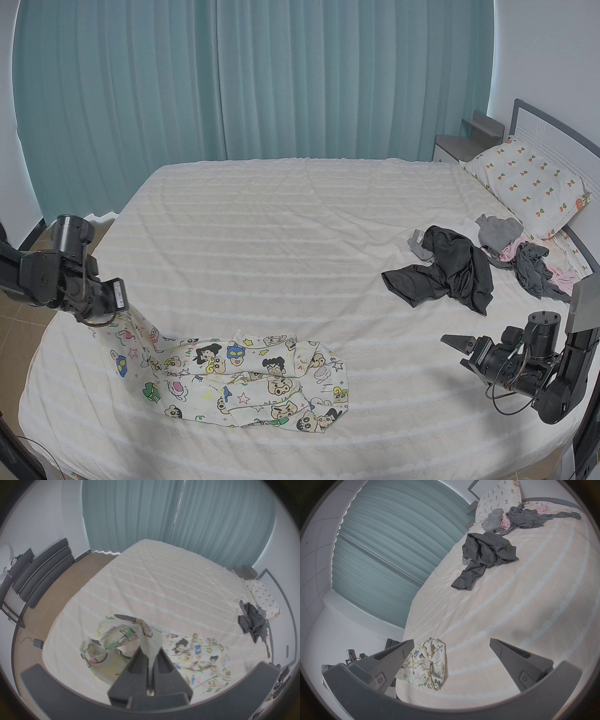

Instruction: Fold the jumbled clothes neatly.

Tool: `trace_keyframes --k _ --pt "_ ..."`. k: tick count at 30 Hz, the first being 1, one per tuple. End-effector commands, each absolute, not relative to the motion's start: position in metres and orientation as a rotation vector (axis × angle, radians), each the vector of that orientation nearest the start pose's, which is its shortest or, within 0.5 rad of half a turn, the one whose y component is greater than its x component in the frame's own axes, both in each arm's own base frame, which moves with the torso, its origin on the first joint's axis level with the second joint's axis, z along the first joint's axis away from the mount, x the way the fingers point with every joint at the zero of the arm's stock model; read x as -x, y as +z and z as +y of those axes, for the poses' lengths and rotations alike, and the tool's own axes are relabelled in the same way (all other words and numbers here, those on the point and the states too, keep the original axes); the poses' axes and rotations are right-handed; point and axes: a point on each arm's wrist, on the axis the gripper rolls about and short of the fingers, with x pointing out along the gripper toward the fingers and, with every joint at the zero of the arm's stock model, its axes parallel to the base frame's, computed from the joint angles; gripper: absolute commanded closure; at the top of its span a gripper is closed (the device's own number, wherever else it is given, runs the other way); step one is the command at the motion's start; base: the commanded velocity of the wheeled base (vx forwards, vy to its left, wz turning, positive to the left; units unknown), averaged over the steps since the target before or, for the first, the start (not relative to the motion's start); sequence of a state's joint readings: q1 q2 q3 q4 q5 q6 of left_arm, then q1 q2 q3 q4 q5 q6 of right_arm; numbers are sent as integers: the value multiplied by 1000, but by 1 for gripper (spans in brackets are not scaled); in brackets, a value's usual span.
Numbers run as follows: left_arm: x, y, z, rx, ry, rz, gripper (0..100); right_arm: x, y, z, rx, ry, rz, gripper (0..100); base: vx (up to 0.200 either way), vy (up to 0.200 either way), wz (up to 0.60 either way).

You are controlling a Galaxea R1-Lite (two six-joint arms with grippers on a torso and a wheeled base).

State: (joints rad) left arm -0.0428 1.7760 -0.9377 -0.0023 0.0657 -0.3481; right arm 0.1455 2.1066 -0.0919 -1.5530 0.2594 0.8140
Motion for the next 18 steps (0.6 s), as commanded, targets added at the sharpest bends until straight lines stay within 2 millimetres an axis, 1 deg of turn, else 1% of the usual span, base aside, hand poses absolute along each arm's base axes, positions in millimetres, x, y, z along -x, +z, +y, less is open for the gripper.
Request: trace_keyframes --k 1,3,4,6,8,9,11,13,17,18 --pt "-299 142 -109 306 37 804 100 -236 18 40 -814 184 610 0 0 0 0" --pt "-301 140 -124 321 30 804 100 -236 19 40 -815 185 609 0 0 0 0" --pt "-305 134 -139 331 29 810 100 -236 19 40 -814 185 608 0 0 0 0" --pt "-309 127 -157 341 22 820 100 -236 18 40 -814 183 609 0 0 0 0" --pt "-313 120 -169 347 16 832 100 -236 16 41 -813 181 617 0 0 0 0" --pt "-315 119 -171 349 16 834 100 -236 16 41 -813 181 617 0 0 0 0" --pt "-320 111 -182 369 13 846 100 -237 15 41 -812 179 623 0 0 0 0" --pt "-322 108 -190 387 11 851 100 -237 14 41 -812 178 624 0 0 0 0" --pt "-319 100 -203 394 -3 877 100 -237 13 41 -812 177 627 0 0 0 0" --pt "-319 100 -203 394 -3 877 100 -237 13 41 -812 177 627 0 0 0 0"
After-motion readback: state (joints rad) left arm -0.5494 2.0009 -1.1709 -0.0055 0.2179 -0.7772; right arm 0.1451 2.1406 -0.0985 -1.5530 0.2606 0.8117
